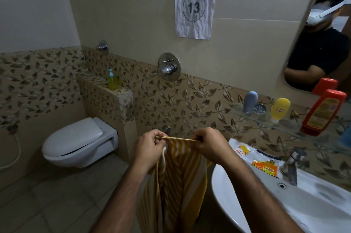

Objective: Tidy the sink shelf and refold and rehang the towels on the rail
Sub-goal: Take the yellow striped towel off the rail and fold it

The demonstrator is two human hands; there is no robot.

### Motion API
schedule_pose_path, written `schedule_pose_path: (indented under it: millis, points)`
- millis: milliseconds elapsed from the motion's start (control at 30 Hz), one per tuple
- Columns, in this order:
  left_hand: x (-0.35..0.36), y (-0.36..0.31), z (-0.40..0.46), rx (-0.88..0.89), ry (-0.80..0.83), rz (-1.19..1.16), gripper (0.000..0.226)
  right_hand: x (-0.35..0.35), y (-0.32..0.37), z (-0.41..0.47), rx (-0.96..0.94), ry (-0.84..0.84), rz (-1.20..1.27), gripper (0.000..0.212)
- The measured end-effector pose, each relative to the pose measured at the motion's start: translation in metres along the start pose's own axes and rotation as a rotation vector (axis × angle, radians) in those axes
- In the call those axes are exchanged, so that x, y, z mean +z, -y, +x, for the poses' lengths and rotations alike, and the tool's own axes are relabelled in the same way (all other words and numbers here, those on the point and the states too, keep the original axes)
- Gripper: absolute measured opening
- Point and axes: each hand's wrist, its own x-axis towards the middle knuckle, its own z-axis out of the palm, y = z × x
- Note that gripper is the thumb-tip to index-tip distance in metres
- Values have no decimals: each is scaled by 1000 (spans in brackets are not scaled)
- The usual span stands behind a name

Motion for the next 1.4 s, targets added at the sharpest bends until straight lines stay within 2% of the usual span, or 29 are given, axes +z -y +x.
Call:
schedule_pose_path:
  millis: [67, 233, 333, 400, 467, 600, 667, 733, 833, 967, 1100, 1167, 1300, 1400]
  points:
    - [-1, -1, 0, -2, -8, 30, 13, -3, -2, 0, 26, 16, -18, 23]
    - [-5, -3, -1, 22, -40, 89, 15, -9, -9, -1, 66, 60, -65, 8]
    - [-6, -3, -1, 30, -75, 125, 15, -12, -9, -2, 53, 128, -42, 16]
    - [-6, -2, -1, 25, -87, 138, 15, -12, -10, -3, 84, 66, -11, 24]
    - [-5, -1, -1, 11, -92, 143, 15, -10, -12, -2, 93, 12, -35, 18]
    - [-6, 1, 1, -28, -99, 141, 14, -9, -12, -5, 77, 122, 25, 31]
    - [-6, 1, 1, -37, -88, 141, 14, -7, -11, -7, 80, 67, -1, 22]
    - [-6, 0, 0, -34, -67, 159, 13, -4, -12, -7, 68, -71, -52, 9]
    - [-6, -1, 0, -31, -57, 177, 12, 0, -11, -7, 32, -181, -112, 9]
    - [-5, 1, 2, -50, -8, 195, 11, 2, -11, -8, 15, -197, -187, 11]
    - [-3, 10, 4, -111, 60, 163, 10, 2, -8, -7, 23, -151, -62, 11]
    - [0, 15, 1, -172, 133, 81, 19, 5, -4, -7, 12, -153, -24, 10]
    - [11, 23, -12, -225, 236, 30, 66, 13, 1, -5, -12, -231, -66, 9]
    - [19, 20, -20, -150, 260, -2, 75, 19, 5, -7, -62, -199, -90, 14]
